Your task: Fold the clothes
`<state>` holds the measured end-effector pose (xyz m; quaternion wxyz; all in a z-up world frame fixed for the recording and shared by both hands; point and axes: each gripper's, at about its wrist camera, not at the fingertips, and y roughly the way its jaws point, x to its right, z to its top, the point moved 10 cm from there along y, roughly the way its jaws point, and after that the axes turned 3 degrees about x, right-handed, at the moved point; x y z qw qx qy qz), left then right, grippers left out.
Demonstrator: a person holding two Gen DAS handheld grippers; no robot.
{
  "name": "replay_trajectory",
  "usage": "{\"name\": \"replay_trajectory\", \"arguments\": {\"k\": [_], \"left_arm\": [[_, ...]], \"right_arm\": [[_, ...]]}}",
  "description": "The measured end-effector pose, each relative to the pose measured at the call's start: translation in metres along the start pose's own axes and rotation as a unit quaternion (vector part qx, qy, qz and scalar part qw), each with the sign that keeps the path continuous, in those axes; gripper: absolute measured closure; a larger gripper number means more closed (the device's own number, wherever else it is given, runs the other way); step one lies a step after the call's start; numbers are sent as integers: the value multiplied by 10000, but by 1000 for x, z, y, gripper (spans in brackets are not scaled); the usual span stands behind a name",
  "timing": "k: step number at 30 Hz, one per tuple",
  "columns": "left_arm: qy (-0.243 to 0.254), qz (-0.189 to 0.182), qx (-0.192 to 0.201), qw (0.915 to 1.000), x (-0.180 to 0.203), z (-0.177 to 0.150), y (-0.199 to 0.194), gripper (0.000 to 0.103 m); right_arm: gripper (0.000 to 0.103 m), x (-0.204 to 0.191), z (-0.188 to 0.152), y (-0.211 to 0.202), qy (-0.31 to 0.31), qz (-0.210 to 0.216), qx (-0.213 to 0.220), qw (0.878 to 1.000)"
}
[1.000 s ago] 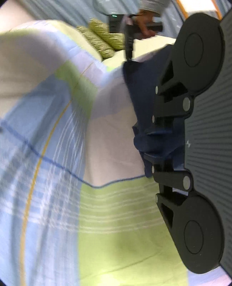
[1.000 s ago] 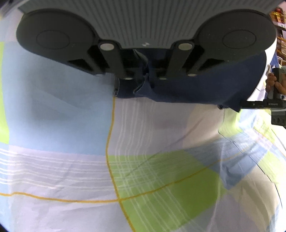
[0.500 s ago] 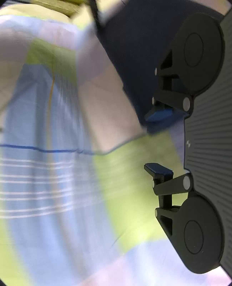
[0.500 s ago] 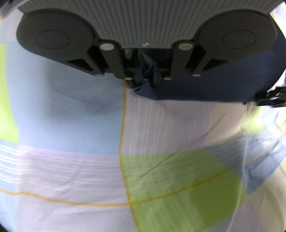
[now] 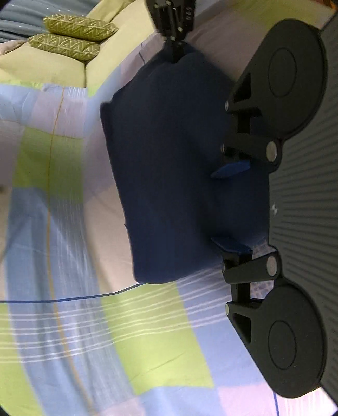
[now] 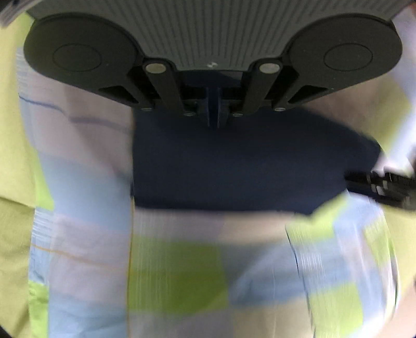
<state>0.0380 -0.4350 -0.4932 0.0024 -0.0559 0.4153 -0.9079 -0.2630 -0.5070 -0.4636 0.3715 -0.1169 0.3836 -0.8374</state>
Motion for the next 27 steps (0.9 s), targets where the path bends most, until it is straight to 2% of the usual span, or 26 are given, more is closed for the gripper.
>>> {"name": "replay_trajectory", "arguments": {"k": [2, 4, 5, 8, 10, 13, 15, 17, 22, 25, 27], "left_arm": [[205, 188, -102, 9996, 3, 5, -5, 47], [522, 607, -274, 9964, 11, 14, -20, 47], [593, 773, -356, 9946, 14, 16, -25, 47], [395, 1274, -751, 9882, 22, 17, -31, 46], [183, 1533, -959, 9833, 25, 5, -22, 45], [-179, 1830, -950, 9784, 23, 2, -17, 43], [-204, 2016, -936, 9748, 25, 3, -20, 43], [-257, 2115, -906, 9728, 29, 5, -28, 43], [-414, 2153, -796, 9724, 36, 7, -46, 42], [-535, 2079, -784, 9735, 40, -4, -41, 40], [-689, 1995, -788, 9743, 37, -16, -30, 36]], "right_arm": [[103, 9, -5, 0, -99, -97, -21, 9999], [103, 15, -1, -10, -400, -313, -53, 9987], [99, 18, 4, -27, -487, -427, 47, 9979], [96, 8, 6, -35, -589, -325, 187, 9976], [86, -1, 1, -29, -671, -180, 166, 9974], [87, 9, -22, -5, -627, -233, -166, 9976], [87, 7, -20, -12, -605, -195, -147, 9979], [87, 5, -15, -19, -640, -218, -94, 9977], [86, -9, 11, -43, -608, -84, 356, 9975], [87, -18, 12, -40, -679, 52, 420, 9968], [86, -21, 7, -27, -746, 84, 298, 9967]]}}
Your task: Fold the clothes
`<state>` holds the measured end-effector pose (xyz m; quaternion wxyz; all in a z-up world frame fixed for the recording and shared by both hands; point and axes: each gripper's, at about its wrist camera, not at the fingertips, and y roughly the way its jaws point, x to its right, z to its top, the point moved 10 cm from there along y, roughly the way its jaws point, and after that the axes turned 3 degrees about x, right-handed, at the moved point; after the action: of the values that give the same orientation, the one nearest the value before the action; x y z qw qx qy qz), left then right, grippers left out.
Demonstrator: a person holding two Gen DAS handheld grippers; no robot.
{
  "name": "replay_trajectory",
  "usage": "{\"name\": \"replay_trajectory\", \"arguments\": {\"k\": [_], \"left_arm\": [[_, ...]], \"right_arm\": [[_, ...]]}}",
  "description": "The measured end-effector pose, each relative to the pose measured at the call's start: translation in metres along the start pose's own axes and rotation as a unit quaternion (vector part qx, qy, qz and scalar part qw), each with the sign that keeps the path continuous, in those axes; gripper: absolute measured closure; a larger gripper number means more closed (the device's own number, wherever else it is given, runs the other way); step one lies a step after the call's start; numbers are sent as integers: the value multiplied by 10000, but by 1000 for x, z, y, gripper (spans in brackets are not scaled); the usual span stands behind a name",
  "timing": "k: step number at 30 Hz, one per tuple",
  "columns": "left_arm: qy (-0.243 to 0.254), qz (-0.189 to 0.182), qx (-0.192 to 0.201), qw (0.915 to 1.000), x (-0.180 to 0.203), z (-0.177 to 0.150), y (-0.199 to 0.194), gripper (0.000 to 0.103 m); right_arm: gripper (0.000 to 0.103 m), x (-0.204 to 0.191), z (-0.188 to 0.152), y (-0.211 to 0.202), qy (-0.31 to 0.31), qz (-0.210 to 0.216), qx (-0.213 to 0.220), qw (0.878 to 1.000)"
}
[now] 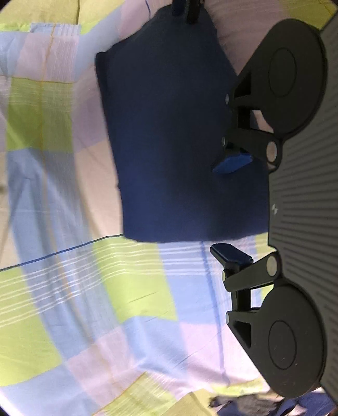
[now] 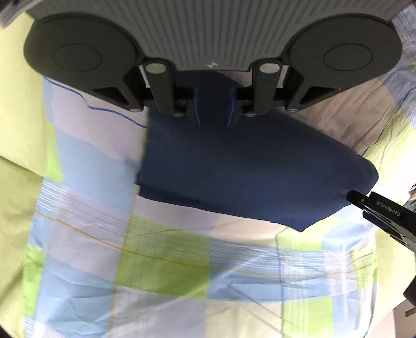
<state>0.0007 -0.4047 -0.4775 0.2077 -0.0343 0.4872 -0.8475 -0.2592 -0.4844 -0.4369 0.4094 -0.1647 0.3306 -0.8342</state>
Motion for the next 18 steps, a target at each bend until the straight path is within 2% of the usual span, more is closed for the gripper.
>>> {"name": "replay_trajectory", "arguments": {"k": [1, 2, 4, 6, 8, 10, 11, 12, 14, 16, 18], "left_arm": [[-39, -19, -15, 10000, -1, -3, 5, 26], [-81, -32, -41, 10000, -3, -7, 9, 22], [-151, -182, -20, 9997, -10, -3, 5, 23], [-57, -167, 141, 9997, -26, 5, -17, 24], [-62, -47, 196, 9998, -49, 3, -33, 22], [-422, -18, -272, 9987, -83, -18, -31, 22], [-655, -34, -589, 9961, -98, -32, -25, 22], [-835, -82, -837, 9930, -108, -43, -20, 22], [-1147, -278, -1171, 9861, -119, -54, -12, 22], [-1553, -614, -1369, 9764, -122, -54, -7, 22], [-1892, -970, -1499, 9656, -120, -49, -4, 22]], "right_arm": [[84, -1, -4, 6, -15, 3, -89, 10000], [84, 0, -16, 18, 2, -33, -336, 9994], [84, 2, -20, 22, 129, -94, -369, 9992], [82, -6, -8, 4, -148, -470, -290, 9984], [73, -25, 4, -18, -464, -576, 30, 9973], [66, -60, 16, -31, -782, -378, 343, 9956], [60, -103, 23, -31, -1210, -110, 508, 9913], [58, -125, 25, -28, -1482, -9, 612, 9871], [53, -168, 25, -15, -2150, 128, 755, 9736], [49, -204, 22, 5, -2854, 32, 871, 9544], [48, -235, 12, 31, -3720, -173, 1033, 9223]]}}
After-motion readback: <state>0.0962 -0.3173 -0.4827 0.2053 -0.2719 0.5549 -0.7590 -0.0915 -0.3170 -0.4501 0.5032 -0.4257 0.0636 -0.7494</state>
